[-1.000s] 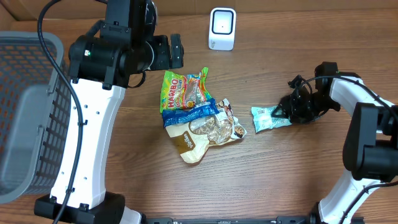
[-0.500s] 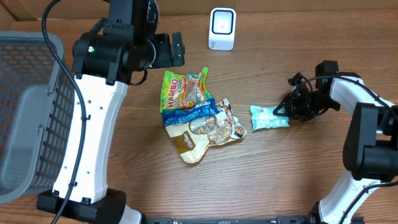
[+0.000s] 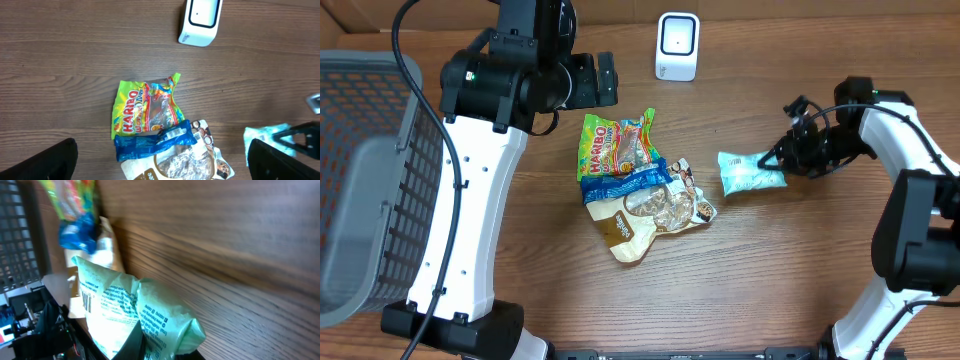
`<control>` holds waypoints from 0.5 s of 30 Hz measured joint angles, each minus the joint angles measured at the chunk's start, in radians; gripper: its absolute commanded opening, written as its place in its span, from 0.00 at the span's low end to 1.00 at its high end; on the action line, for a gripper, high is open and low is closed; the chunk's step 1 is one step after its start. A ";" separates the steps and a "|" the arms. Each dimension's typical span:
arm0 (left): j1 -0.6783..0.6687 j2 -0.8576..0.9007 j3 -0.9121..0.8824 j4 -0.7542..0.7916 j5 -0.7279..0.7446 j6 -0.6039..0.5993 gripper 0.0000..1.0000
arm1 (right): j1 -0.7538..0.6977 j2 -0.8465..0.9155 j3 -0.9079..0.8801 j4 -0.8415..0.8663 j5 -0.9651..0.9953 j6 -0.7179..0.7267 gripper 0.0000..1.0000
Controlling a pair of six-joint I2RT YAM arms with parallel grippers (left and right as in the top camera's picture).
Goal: Scan the item barcode
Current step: 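Lift the pale green packet and carry it to the white scanner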
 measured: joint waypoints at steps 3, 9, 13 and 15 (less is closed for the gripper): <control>0.000 0.000 0.000 0.000 0.000 0.000 1.00 | 0.000 -0.038 0.032 -0.002 -0.009 -0.004 0.04; 0.000 0.000 0.000 0.000 0.000 0.000 1.00 | 0.002 -0.124 0.079 0.116 -0.019 0.154 0.04; 0.000 0.001 0.000 0.000 0.000 0.000 1.00 | 0.014 -0.138 0.081 0.203 0.023 0.282 0.04; 0.000 0.001 0.000 0.000 0.000 0.000 1.00 | 0.034 -0.138 0.080 0.240 0.075 0.328 0.04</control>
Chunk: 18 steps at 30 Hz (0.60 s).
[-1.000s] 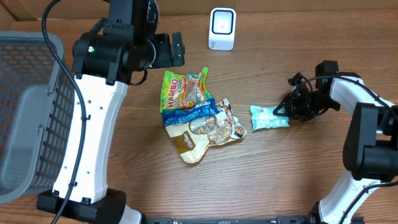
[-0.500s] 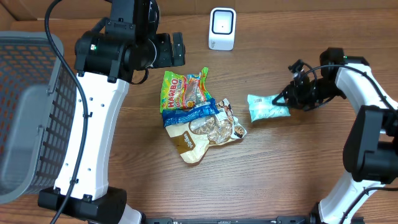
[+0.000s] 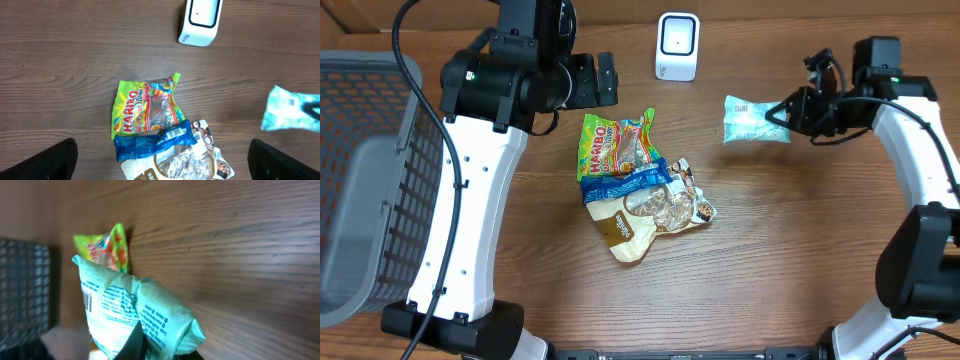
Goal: Scan the item barcode
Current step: 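Lift the pale green packet and carry it to the white scanner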
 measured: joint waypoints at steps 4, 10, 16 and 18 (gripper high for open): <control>0.000 0.000 0.000 0.000 0.000 0.000 1.00 | 0.086 0.000 0.000 0.130 0.151 0.056 0.04; 0.000 0.000 0.000 0.000 0.000 0.000 1.00 | 0.293 0.000 0.000 0.409 0.566 0.060 0.04; 0.000 0.000 0.000 -0.001 0.000 0.000 1.00 | 0.442 0.000 0.001 0.715 0.919 -0.103 0.04; 0.000 0.000 0.000 0.000 -0.002 0.000 1.00 | 0.462 0.002 0.002 0.822 0.979 -0.197 0.04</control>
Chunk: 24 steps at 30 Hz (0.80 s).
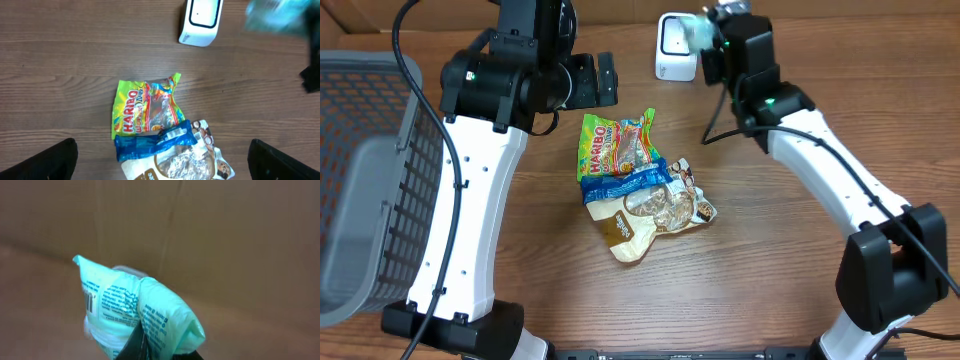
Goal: Scan the item barcode
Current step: 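Lift the pale green packet and carry it to the white scanner, then hold the packet's barcode against the white scanner with the right gripper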
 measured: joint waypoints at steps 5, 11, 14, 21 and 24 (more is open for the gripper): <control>0.000 0.000 0.000 -0.001 -0.001 0.000 1.00 | 0.005 0.022 0.002 0.221 0.084 -0.186 0.04; 0.000 0.001 0.000 0.000 -0.002 0.000 1.00 | -0.010 0.150 0.004 0.457 0.113 -0.418 0.04; 0.000 0.002 0.000 0.000 -0.002 0.000 1.00 | -0.011 0.237 0.004 0.547 0.100 -0.534 0.04; 0.000 0.002 0.000 0.000 -0.002 0.000 1.00 | -0.010 0.376 0.004 0.644 0.055 -0.755 0.04; 0.000 0.002 0.000 -0.001 -0.002 0.000 1.00 | -0.010 0.399 0.004 0.684 0.030 -0.831 0.04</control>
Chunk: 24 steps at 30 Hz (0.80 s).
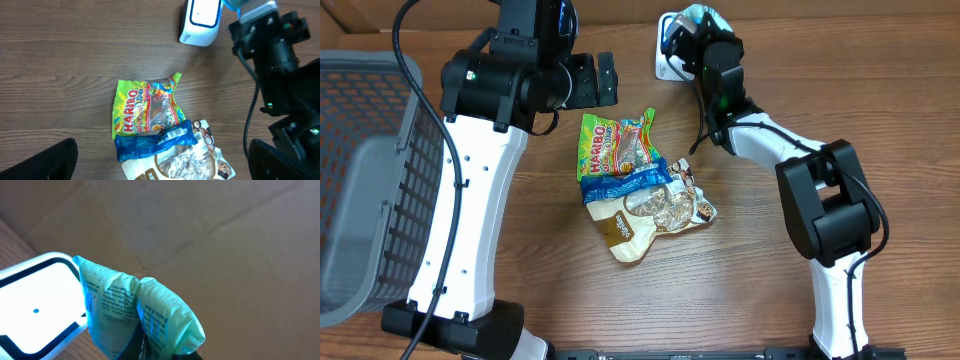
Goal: Scan the item barcode
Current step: 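Hold the packet's barcode against the white scanner with the right gripper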
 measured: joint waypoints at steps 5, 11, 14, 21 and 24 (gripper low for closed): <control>0.000 0.000 0.000 0.000 0.000 0.000 1.00 | 0.000 0.005 0.000 0.076 -0.019 -0.080 0.04; 0.000 0.000 0.000 0.000 0.000 0.000 1.00 | 0.001 0.005 0.000 0.076 -0.051 -0.190 0.04; 0.000 0.000 0.000 0.000 0.000 0.000 1.00 | 0.001 0.005 0.000 0.075 -0.076 -0.221 0.04; 0.000 0.000 0.000 0.000 0.000 0.000 0.99 | 0.001 0.005 0.000 0.076 -0.116 -0.244 0.04; 0.000 0.000 0.000 0.000 0.000 0.000 1.00 | 0.001 0.005 0.000 0.073 -0.125 -0.248 0.04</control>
